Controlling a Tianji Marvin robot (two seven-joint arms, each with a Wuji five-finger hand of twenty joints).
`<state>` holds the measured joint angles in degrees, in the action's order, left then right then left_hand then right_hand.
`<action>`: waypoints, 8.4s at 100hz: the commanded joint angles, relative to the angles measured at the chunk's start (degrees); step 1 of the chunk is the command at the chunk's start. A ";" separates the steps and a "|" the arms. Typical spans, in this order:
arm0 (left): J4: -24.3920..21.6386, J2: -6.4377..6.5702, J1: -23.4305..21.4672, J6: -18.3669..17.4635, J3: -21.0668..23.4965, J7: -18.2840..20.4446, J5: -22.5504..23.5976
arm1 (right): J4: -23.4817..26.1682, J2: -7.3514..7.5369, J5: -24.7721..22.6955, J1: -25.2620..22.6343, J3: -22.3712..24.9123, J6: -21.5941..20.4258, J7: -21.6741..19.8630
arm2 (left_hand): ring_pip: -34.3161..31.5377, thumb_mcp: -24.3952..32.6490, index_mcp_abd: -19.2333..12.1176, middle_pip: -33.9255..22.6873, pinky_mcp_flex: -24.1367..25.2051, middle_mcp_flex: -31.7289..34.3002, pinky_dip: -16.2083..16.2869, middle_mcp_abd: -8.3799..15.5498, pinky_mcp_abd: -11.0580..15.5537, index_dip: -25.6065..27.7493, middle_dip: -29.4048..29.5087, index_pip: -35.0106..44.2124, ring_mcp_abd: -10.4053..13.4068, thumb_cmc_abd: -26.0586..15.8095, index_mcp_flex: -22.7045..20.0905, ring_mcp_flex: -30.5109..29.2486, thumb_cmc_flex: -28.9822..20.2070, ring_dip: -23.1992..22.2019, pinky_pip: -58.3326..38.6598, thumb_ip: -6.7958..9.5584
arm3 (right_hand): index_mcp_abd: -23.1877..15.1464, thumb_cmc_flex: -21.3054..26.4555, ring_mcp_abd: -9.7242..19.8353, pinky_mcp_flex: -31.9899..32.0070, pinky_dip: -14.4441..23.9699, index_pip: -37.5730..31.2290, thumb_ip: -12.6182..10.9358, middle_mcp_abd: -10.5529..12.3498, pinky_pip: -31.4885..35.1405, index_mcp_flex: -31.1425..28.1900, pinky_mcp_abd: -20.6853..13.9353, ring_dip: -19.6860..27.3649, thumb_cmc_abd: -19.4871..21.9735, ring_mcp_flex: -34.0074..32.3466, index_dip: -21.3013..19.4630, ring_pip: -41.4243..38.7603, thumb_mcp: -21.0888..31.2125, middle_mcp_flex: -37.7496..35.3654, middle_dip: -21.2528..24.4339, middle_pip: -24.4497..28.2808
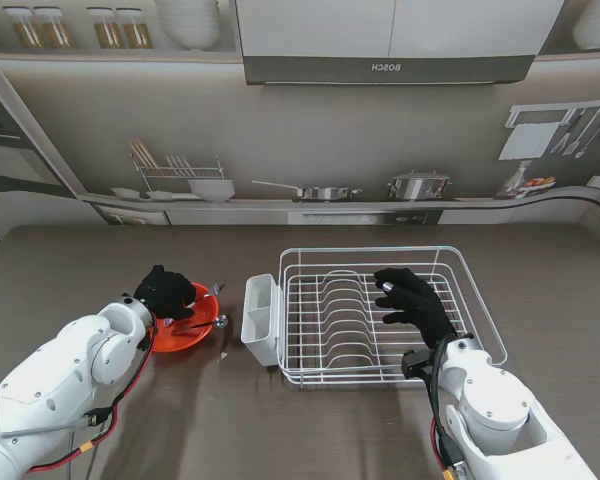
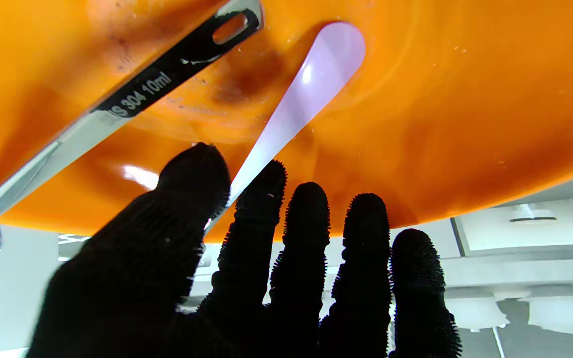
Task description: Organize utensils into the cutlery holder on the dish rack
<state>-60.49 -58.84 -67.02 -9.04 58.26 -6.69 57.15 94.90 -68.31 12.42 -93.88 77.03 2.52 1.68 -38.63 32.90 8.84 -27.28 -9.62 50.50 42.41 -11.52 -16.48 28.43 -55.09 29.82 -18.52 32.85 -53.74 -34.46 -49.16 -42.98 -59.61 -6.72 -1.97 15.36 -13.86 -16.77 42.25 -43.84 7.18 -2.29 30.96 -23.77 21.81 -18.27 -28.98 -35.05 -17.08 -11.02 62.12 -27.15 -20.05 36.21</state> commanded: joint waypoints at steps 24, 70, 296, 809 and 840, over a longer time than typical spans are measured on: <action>1.80 -0.69 0.93 -0.21 -0.97 -0.31 -1.45 | 0.22 -0.27 0.05 -0.28 -0.12 0.16 -0.77 | -0.78 1.22 0.45 -0.48 0.29 0.13 -0.71 0.00 -0.56 0.22 4.13 -4.24 -0.41 0.02 0.55 -0.64 1.67 -0.90 -2.35 -2.31 | -0.19 -1.81 -0.11 -0.41 0.72 0.37 -1.20 -0.50 -0.62 -0.04 0.20 0.04 0.85 -1.85 1.16 0.38 -0.38 -0.95 0.20 -0.35; 4.95 -1.23 2.50 -1.34 -2.76 -3.75 -2.95 | 0.17 -0.28 0.15 -0.22 -0.09 0.20 -0.79 | -4.27 -2.58 -3.50 -1.81 -1.42 5.87 -0.73 2.06 -0.55 -2.34 -10.36 6.83 0.28 1.12 -2.09 -4.35 -3.74 -2.07 -4.04 -1.99 | -0.12 -1.78 -0.29 -0.54 0.68 0.35 -1.20 -0.59 -0.60 -0.01 0.28 0.06 0.94 -1.98 1.15 0.39 -0.35 -1.29 0.21 -0.37; 12.43 -4.30 3.37 -10.24 0.11 -11.61 -12.82 | 0.02 -0.37 0.55 -0.06 -0.33 1.08 -0.80 | -4.42 9.49 -2.92 1.57 -10.97 18.19 -4.52 4.75 2.54 -10.63 -14.15 19.15 1.29 5.51 -9.31 -14.51 -3.38 -1.17 -6.35 -3.83 | 0.02 -1.88 -0.36 -0.63 0.61 0.38 -1.23 -0.70 -0.53 -0.02 0.33 -0.02 1.46 -2.31 1.18 0.25 -0.41 -1.22 0.20 -0.35; 2.64 -17.20 -0.53 -8.78 -1.17 -5.49 -65.44 | 0.69 -0.54 2.48 -0.57 0.02 0.70 -0.60 | 17.04 1.87 -9.54 20.18 4.48 15.12 -3.65 5.59 5.58 -5.26 12.78 11.69 7.74 5.40 -2.68 -6.96 -14.84 14.36 5.67 -1.42 | 0.20 -3.88 -1.14 -1.35 0.07 0.64 -0.75 -1.49 -0.24 -0.27 1.06 -0.31 3.99 -4.52 1.29 -0.58 -3.15 -4.05 0.18 -0.65; 2.98 -16.92 -0.51 -8.78 -1.08 -4.41 -65.40 | 0.73 -0.55 2.61 -0.63 -0.01 0.74 -0.60 | 17.60 0.96 -8.60 18.54 5.28 12.65 -3.68 5.21 5.75 -3.15 13.41 8.14 7.85 5.45 -1.42 -5.48 -14.27 14.44 6.88 -1.43 | 0.15 -3.89 -1.13 -1.34 0.02 0.66 -0.75 -1.51 -0.23 -0.21 1.10 -0.31 4.08 -4.56 1.29 -0.55 -3.26 -4.11 0.19 -0.74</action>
<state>-57.69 -75.87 -67.37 -18.03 57.03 -12.28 -8.16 95.19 -68.57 14.89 -94.11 77.14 3.31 1.79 -21.86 34.00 3.02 -8.13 -5.51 64.41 38.23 -7.00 -13.25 24.61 -42.02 37.89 -11.69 38.28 -55.72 -41.08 -60.61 -29.12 -53.82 -9.66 -1.50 13.94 -14.45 -17.55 42.25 -43.82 7.18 -3.74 30.96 -23.78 21.81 -18.27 -26.17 -37.97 -17.08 -11.01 61.15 -30.57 -20.05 36.13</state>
